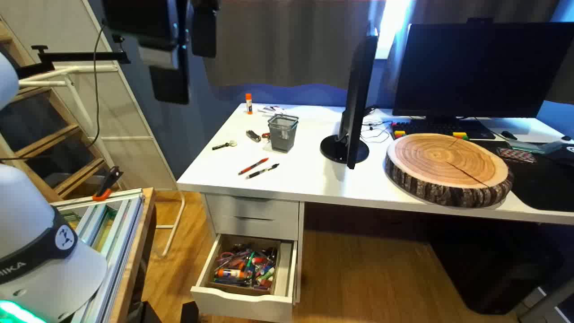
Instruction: Unstack the pen holders then restack them from left to right
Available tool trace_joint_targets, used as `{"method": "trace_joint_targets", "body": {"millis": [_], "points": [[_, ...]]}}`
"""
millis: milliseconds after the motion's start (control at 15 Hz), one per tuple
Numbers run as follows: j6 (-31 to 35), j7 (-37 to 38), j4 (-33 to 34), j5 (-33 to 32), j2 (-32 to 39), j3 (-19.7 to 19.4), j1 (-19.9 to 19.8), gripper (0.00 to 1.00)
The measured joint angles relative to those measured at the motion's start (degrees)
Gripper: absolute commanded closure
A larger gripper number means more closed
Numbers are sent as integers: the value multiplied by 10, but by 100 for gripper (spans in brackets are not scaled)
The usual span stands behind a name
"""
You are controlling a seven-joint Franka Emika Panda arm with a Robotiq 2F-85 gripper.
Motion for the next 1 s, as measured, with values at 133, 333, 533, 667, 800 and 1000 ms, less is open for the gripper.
{"method": "trace_joint_targets", "body": {"millis": [133, 333, 533, 667, 800, 1000], "points": [[0, 0, 0, 0, 0, 0, 0, 0], [0, 0, 0, 0, 0, 0, 0, 0], [0, -4, 0, -1, 6, 13, 6, 0], [-2, -9, 1, 0, 22, 44, 30, 0], [-2, -7, 7, 7, 48, 88, 67, 0], [1, -3, 27, 15, 98, 157, 128, 0]]}}
